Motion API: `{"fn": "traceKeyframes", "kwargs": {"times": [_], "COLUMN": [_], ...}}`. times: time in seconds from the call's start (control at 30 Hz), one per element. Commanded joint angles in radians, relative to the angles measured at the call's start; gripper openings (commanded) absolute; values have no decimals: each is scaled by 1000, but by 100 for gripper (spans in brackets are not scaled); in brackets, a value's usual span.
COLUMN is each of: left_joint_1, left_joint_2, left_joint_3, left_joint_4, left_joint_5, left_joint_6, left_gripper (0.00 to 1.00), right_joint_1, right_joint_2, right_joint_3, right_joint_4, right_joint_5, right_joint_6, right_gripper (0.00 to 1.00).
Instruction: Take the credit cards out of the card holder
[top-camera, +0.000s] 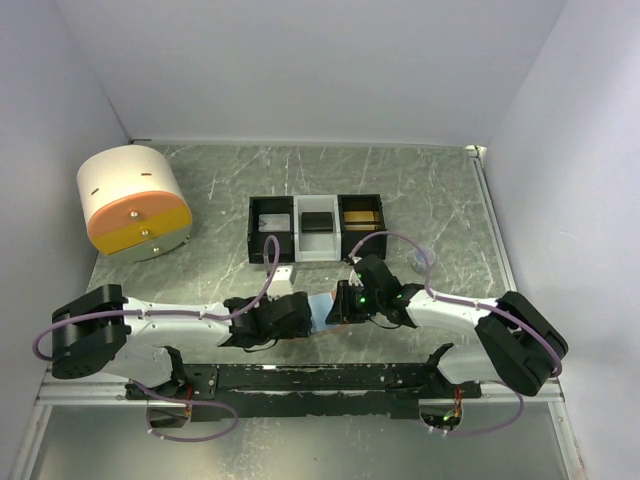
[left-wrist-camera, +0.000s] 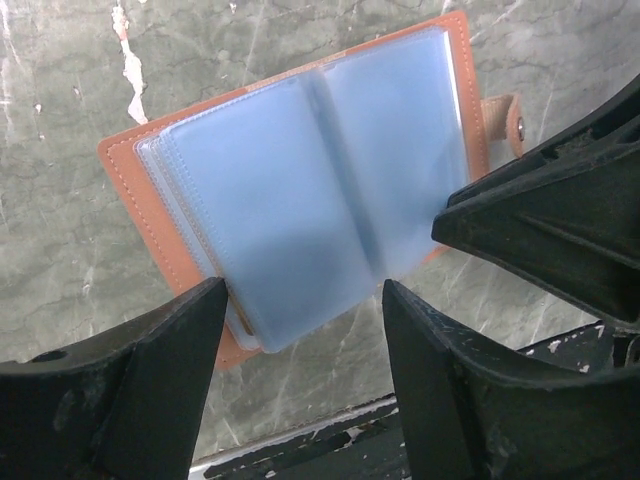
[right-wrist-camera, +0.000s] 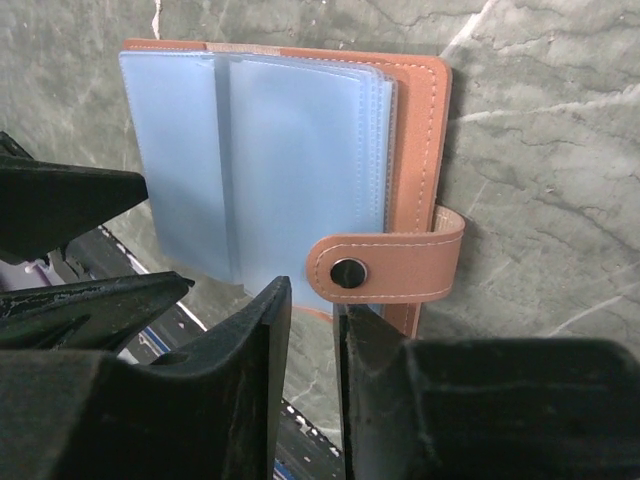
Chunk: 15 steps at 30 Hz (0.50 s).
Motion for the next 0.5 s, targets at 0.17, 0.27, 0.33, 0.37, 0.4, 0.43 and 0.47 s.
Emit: {"fn": "traceKeyframes", "kwargs": {"times": [0.17,0.27,0.33,0.37,0.4,0.43,0.47], "left_joint_1": [-1,23,77,121,182,229,268], "left_joint_2": [-121,-209,-278,-309,-338,-365,-393], "left_joint_3": [57,26,-19,-44,-74,-97,-118], "left_joint_4": [-190,-228,-203,-192,-187,-184,-184], "left_joint_5": [-81,-95,-48,-13,21,47,70], "left_joint_6": [-7,0,37,58,70,84,91], "left_gripper": [87,92,94,94,94,94,94], "right_joint_1": [59,121,179,207,237,263,289], "right_joint_2": [-122,-120,-99,-85,-69,-50,-29], "right_joint_3": [94,179,233,257,280,302,323], "right_joint_4": [-190,-270,-309,-325,-334,-343,-351], "right_joint_5": [115,230,310,353,390,429,463], "right_joint_6": [-101,-121,-119,-112,-111,-108,-102], "right_gripper": [46,55,57,58,59,60,61]}}
